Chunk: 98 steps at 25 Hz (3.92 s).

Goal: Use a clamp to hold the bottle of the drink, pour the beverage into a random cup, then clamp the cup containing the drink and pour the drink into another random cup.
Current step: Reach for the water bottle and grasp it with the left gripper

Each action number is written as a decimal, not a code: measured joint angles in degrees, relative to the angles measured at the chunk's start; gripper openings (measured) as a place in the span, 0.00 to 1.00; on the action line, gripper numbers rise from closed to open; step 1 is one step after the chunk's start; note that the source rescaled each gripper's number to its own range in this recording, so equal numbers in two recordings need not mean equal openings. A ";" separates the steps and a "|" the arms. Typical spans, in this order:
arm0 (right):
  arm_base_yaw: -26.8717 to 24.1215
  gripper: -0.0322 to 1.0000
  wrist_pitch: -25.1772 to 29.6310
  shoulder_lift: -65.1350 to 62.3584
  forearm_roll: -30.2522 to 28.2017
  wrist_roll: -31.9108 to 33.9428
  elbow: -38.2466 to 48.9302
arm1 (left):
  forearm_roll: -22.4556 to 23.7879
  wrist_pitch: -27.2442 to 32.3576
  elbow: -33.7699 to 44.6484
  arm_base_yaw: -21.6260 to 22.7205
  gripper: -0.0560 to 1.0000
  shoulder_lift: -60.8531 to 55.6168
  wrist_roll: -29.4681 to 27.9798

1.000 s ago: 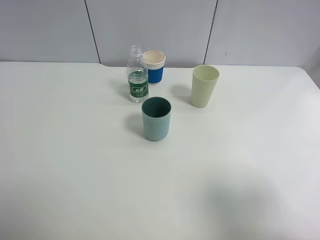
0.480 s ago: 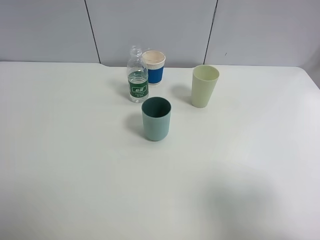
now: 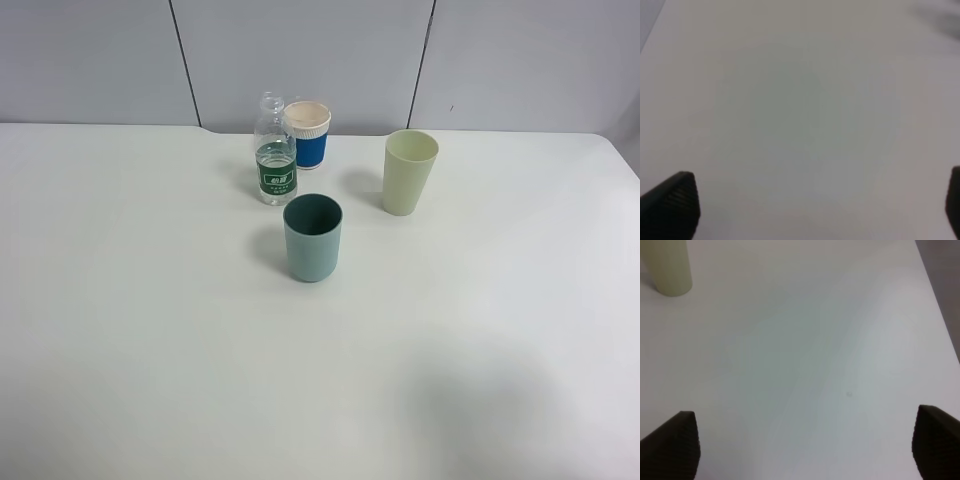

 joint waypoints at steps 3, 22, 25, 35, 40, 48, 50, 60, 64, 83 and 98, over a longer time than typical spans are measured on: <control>0.00 0.57 0.00 0.00 0.00 0.00 0.00 | 0.00 0.00 0.00 0.00 1.00 0.00 0.00; 0.00 0.57 0.00 0.00 0.00 0.00 0.00 | 0.00 0.00 0.00 0.00 1.00 0.00 0.00; 0.00 0.57 0.00 0.00 0.00 0.00 0.00 | 0.00 0.00 0.00 0.00 1.00 0.00 0.00; 0.00 0.57 0.00 0.00 0.00 0.00 0.00 | 0.00 0.00 0.00 0.00 1.00 0.00 0.00; 0.00 0.57 0.00 0.00 0.00 0.00 0.00 | 0.00 0.00 0.00 0.00 1.00 0.00 0.25; 0.00 0.57 0.00 0.00 0.00 0.00 0.00 | 0.00 0.00 0.00 0.00 1.00 0.00 0.25; 0.00 0.57 0.00 0.00 0.00 0.00 0.00 | 0.00 0.00 0.00 0.00 1.00 0.00 0.25; 0.00 0.57 0.00 0.00 0.00 0.00 0.00 | -1.60 -2.94 -1.38 0.00 1.00 9.95 1.12; 0.00 0.57 0.00 0.00 0.00 0.00 0.00 | -3.05 -8.67 -1.84 0.00 1.00 16.52 3.75; 0.00 0.57 0.00 0.00 0.00 0.00 0.00 | -4.05 -23.56 -1.85 -3.59 1.00 47.13 12.02; 0.00 0.57 0.00 0.00 0.00 0.00 0.00 | -0.20 -39.14 -1.85 -7.51 1.00 66.41 12.02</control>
